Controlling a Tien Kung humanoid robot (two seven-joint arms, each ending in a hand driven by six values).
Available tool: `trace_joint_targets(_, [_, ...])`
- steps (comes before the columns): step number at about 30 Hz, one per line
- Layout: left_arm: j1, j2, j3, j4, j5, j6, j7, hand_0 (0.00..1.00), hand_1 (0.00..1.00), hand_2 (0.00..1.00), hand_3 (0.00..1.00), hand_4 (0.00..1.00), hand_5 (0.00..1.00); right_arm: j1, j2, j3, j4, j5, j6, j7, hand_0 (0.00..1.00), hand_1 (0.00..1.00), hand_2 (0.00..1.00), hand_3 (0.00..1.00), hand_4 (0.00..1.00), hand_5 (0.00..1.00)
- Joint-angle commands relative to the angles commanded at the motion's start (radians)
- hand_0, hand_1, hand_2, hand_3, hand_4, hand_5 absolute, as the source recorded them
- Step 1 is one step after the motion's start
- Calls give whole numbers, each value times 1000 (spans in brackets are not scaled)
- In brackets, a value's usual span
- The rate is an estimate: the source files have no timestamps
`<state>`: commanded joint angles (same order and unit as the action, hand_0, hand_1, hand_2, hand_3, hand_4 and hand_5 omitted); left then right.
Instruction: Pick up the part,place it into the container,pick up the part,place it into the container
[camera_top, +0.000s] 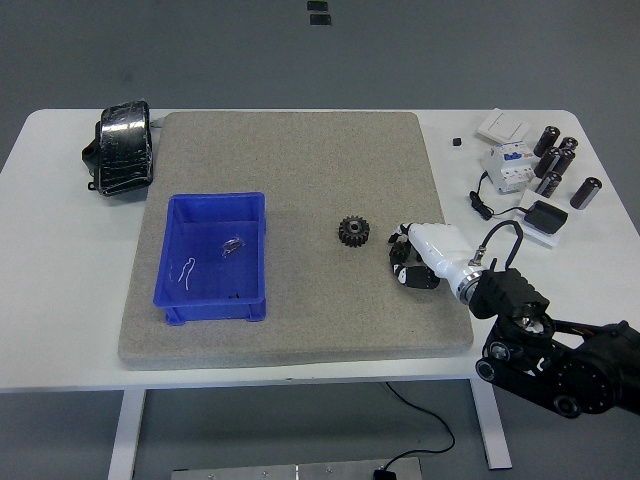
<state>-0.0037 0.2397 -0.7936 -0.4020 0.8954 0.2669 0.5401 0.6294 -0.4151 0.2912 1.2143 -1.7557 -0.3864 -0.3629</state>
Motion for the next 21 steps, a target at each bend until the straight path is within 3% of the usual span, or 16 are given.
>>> trace_joint_targets(3, [0,0,0,0,0,1,-1,674,646,627,578,733,545,-1,-2,1,2,-3,-3,0,271,439,495,638,643,29])
trace_joint_targets(4, [0,0,0,0,0,2,-1,674,645,627,578,736,560,-1,-3,1,3,-4,-4,-1,277,442,476,554,622,31])
trace_joint_targets(13, [0,-1,0,1,2,7,-5,673,645,626,579,736,561,-1,-12,17,20,-21,-28,1,280,446,474,549,607,7])
trace_joint_targets(21, [2,-2,0,1,3,11,-4,672,644,625,580,740,576,-9,-32,78,110,-66,-63,-7,280,449,468,544,583,2])
